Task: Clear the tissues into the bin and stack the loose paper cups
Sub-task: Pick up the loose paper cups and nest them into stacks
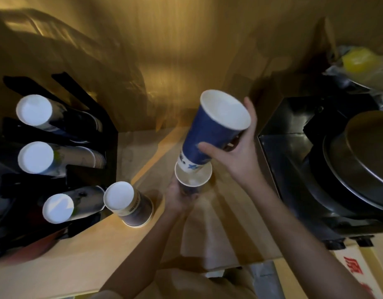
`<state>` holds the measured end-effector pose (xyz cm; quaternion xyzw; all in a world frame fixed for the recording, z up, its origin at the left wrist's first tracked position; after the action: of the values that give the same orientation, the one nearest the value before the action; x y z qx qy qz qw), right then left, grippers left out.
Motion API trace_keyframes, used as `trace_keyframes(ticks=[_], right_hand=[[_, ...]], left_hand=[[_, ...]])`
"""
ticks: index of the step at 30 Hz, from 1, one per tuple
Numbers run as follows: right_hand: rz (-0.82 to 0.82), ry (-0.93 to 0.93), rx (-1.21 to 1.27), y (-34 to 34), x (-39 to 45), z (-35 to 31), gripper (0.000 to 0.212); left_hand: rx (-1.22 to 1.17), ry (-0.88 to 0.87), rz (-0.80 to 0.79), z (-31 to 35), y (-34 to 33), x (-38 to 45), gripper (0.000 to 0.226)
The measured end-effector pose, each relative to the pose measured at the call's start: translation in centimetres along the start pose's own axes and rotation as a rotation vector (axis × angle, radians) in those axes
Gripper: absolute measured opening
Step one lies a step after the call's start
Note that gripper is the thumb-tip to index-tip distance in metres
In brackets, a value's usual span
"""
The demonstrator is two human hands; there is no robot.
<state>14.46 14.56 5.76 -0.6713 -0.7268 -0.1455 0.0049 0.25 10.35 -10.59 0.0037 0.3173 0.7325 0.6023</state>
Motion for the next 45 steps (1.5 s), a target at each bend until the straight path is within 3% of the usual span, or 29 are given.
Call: trace_keyframes(ticks=[8, 13, 19, 25, 27, 31, 35, 45], right_hand=[[-0.163, -0.034, -0.258, -3.0, -3.1, 5.1, 0.103], [-0.254, -0.056, -0.487, -3.1, -3.5, 6.6, 0.092], [-0.375, -0.062, -0.671, -3.1, -3.7, 7.7, 0.102], [-0.391, -0.022, -0.64, -4.4, -1.5, 6.7, 0.101], [-0.418, 0.001, -0.64, -5.4, -0.6, 6.3, 0.096], [-0.449, 0.011, -0.646, -7.1, 1.2, 6.4, 0.09], [-0.459, -0.008, -0.608, -8.3, 3.4, 6.8, 0.091], [-0.431, -0.009, -0.575, -8.8, 5.0, 7.0, 0.089]], left_hand=[[-0.031, -0.112, 0.03, 0.4, 0.0, -0.3, 0.077], [-0.082, -0.027, -0.024, -0.1, -0.4, 0.1, 0.068], [-0.022, -0.025, -0.008, -0.1, -0.2, 0.1, 0.073], [-0.034, -0.028, 0.017, 0.1, 0.8, 1.6, 0.068], [-0.159, 0.019, 0.039, 0.6, 1.7, 1.8, 0.062], [-0.249, -0.048, 0.143, 2.0, 3.0, 2.3, 0.094], [-0.312, -0.074, 0.238, 3.0, 4.5, 3.3, 0.091], [-0.308, -0.024, 0.255, 3.1, 4.8, 4.9, 0.085]])
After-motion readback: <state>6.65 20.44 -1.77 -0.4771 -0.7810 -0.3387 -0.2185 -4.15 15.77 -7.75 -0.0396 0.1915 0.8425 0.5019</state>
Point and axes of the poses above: each hand's wrist, its own x-axis towards the middle knuckle, its own y-axis out of the back of the hand, z = x × y, the point moved 5 cm from there along x, towards the middle knuckle, and after that the axes turned 5 degrees about y, right-handed, at the moved point
